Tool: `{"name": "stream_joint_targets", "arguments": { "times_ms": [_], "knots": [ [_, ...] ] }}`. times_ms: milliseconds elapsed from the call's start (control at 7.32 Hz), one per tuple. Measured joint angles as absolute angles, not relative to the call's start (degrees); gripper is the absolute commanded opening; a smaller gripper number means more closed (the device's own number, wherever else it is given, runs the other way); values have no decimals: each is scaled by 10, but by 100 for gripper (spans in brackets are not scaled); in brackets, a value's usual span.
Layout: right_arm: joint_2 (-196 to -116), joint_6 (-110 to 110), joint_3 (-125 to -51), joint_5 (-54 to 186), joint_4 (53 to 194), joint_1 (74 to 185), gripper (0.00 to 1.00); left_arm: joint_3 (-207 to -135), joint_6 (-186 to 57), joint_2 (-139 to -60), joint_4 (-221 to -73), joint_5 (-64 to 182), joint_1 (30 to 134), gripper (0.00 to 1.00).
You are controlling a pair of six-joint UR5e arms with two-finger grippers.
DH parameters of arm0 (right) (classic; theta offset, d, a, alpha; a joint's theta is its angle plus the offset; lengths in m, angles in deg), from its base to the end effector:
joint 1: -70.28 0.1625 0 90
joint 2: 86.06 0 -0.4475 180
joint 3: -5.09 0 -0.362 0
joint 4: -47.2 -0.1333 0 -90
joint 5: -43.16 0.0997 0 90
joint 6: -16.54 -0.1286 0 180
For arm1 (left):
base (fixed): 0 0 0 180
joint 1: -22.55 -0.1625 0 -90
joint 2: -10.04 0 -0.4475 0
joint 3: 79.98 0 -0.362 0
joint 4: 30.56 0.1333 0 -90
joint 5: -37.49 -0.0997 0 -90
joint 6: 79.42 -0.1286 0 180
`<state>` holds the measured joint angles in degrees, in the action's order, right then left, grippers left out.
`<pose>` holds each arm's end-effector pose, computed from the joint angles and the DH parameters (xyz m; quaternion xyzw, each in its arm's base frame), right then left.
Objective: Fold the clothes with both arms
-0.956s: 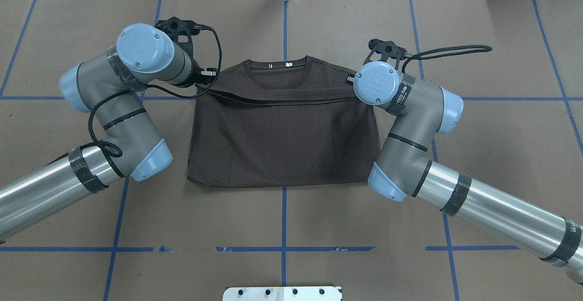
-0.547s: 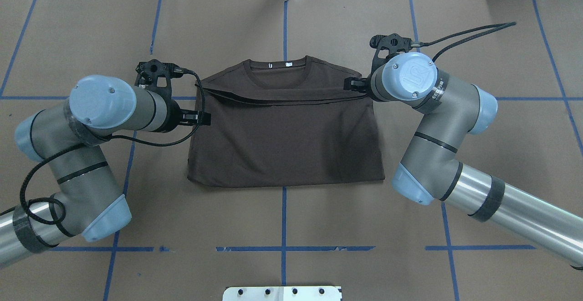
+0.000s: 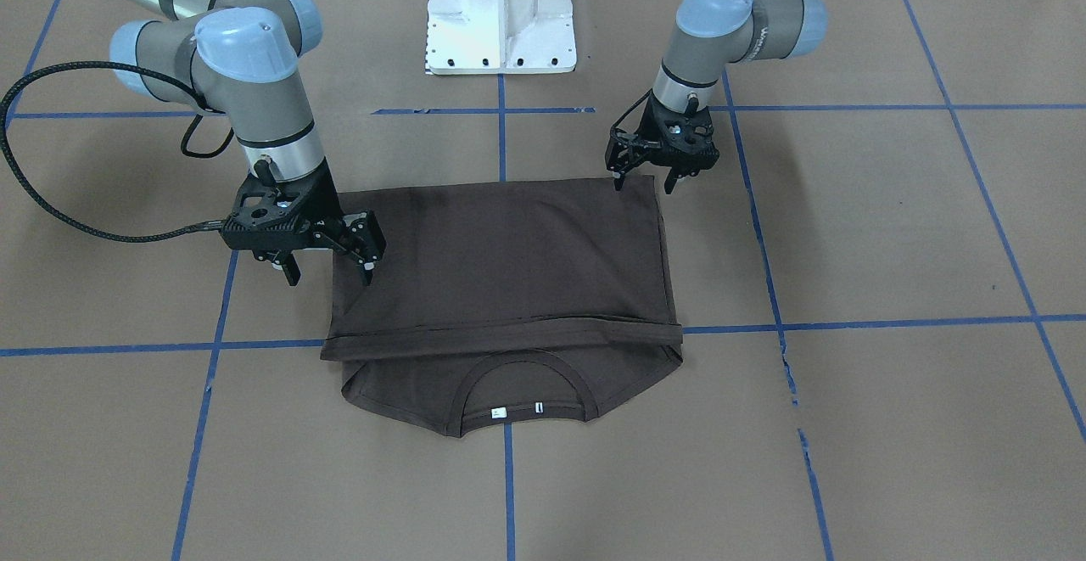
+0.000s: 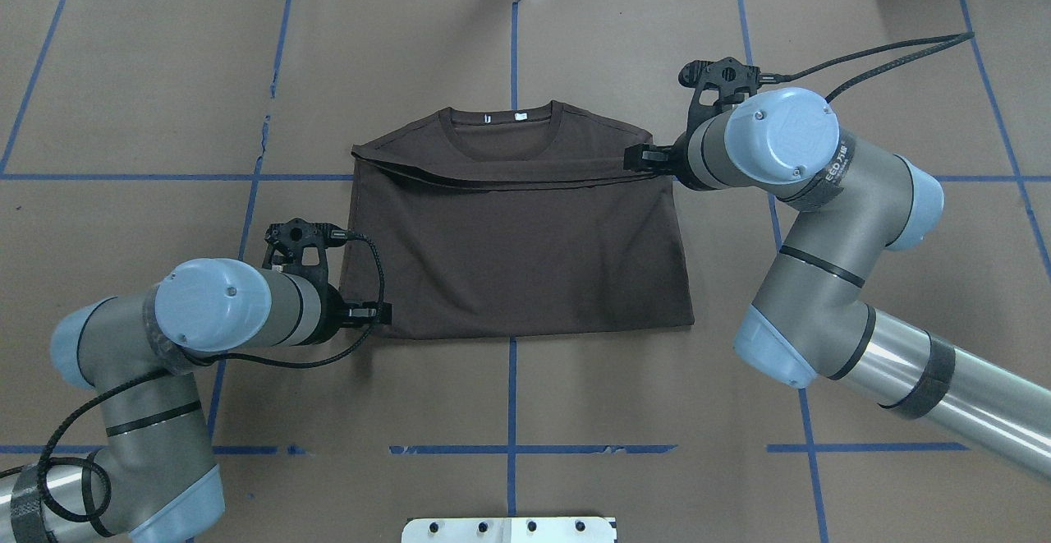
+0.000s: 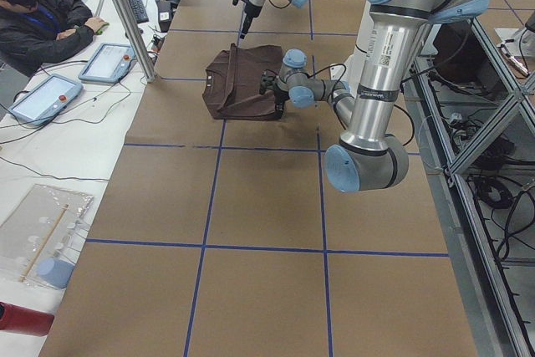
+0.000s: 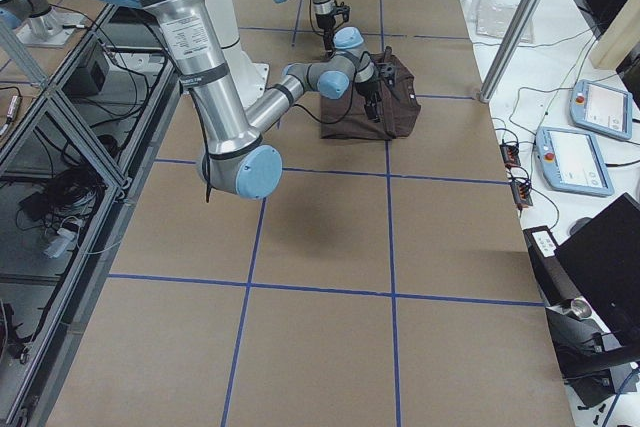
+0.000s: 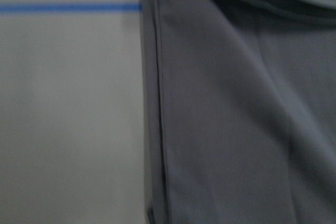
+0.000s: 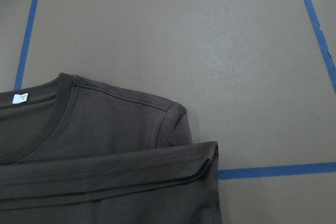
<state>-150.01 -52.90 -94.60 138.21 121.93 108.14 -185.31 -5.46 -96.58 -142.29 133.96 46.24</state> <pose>-0.4404 -0.4969 0.3562 0.1752 -0.3949 0.1169 0.8943 0.4991 -0.3487 0.3951 0.1058 0.4411 -0.0340 0.8906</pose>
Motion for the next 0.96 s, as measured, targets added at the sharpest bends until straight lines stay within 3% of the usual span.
{"name": "stream_joint_targets", "arguments": {
  "times_ms": [683, 956],
  "knots": [
    [-1501, -529, -945, 1381, 1219, 1081, 100, -1872, -57, -949, -1419, 1337, 460, 0],
    [-1501, -529, -942, 1380, 1219, 1081, 100, -1872, -119, -935, -1416, 1336, 507, 0]
  ]
}}
